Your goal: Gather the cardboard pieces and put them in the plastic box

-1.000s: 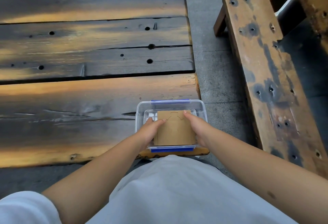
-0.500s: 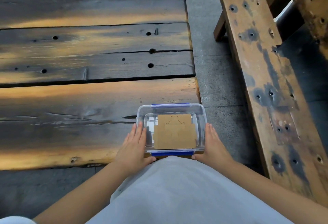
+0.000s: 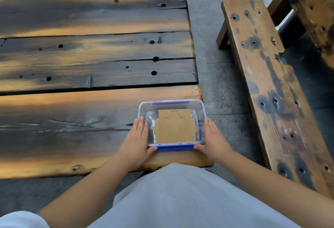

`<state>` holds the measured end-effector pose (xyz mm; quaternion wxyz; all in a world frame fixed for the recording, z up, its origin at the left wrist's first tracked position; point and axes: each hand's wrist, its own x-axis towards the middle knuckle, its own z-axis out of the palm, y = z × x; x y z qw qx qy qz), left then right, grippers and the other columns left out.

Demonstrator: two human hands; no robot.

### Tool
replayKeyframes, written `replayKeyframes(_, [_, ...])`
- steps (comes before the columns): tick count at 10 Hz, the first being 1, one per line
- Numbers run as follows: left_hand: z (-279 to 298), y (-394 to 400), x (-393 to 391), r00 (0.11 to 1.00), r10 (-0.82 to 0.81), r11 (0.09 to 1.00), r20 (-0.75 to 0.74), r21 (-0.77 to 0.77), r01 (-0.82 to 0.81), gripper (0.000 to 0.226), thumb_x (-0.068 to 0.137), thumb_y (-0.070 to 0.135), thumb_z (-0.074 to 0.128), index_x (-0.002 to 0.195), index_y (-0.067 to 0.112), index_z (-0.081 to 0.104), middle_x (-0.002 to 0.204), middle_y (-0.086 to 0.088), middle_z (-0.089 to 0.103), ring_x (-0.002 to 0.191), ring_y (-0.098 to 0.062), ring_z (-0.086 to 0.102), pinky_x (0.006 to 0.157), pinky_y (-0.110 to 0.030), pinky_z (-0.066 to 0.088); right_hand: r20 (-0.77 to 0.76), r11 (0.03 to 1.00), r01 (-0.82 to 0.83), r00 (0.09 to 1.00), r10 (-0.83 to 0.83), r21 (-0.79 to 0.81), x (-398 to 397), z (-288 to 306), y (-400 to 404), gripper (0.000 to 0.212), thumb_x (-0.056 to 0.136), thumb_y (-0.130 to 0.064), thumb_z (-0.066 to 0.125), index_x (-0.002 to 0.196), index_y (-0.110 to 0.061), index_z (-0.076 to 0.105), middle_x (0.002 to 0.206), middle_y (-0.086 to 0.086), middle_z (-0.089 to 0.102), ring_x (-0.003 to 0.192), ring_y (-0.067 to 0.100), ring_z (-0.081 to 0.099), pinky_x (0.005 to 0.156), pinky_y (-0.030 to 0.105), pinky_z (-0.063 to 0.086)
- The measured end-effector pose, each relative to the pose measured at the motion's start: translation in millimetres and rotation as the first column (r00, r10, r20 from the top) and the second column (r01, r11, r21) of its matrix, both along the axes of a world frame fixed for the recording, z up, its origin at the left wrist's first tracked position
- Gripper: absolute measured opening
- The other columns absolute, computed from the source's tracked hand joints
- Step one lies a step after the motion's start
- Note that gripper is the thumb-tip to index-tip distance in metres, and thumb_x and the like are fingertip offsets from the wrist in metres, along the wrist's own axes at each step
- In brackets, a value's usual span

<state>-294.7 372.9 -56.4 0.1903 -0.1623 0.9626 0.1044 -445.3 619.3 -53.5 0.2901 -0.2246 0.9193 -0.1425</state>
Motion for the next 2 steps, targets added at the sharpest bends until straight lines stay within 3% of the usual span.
replayKeyframes(2, [19,0,-11,1.000,-0.008,1.000,-0.001,-0.020,0.008,0.100,0.074,0.081,0.025,0.150,0.026,-0.011,0.158,-0.005,-0.022,0.144,-0.031,-0.020,0.115,-0.052,0.004,-0.006,0.998,0.067,0.998,-0.067,-0.009,-3,16,-3,0.128,0.063,-0.071,0.068,0.152,-0.022,-0.009,0.163,-0.001,-0.004,0.149,0.021,-0.004,0.118,0.043,0.015])
